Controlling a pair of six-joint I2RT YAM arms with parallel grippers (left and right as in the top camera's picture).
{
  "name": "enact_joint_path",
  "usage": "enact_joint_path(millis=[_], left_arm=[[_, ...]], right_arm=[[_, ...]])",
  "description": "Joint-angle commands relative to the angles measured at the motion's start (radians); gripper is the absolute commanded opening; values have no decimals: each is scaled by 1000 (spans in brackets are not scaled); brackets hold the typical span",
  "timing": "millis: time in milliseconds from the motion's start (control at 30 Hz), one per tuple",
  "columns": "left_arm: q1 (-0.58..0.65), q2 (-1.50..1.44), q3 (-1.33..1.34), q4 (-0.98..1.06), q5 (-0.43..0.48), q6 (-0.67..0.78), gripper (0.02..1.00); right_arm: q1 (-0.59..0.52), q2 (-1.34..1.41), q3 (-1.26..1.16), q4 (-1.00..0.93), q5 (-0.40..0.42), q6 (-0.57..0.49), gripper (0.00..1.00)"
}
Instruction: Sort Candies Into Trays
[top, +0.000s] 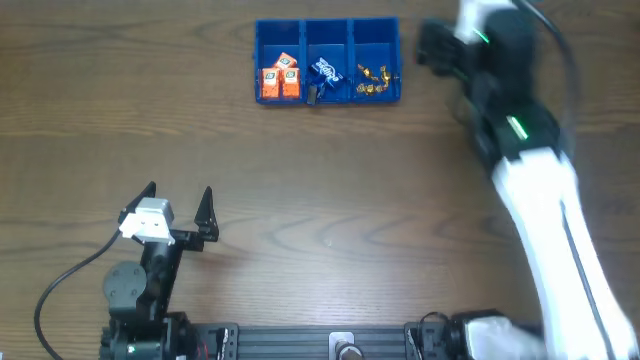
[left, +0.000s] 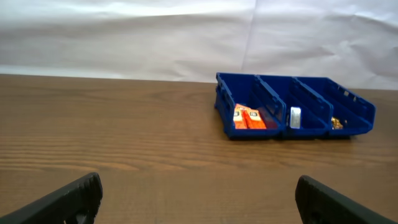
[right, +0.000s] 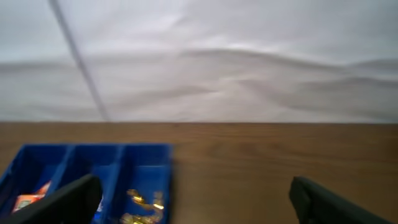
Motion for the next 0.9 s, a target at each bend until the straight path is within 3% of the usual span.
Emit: enact_joint_path(millis=[33,333,900], left_arm=[[6,-6,-21,-31,22,11,998],[6,-6,-21,-31,22,11,998],[6,-6,-21,-31,22,11,998]], right_arm=[[-50,-310,-294,-29,10,-13,998],[-48,-772,-801,22,-21,3,998],[-28,-1238,-1128,78,-16,23,996]])
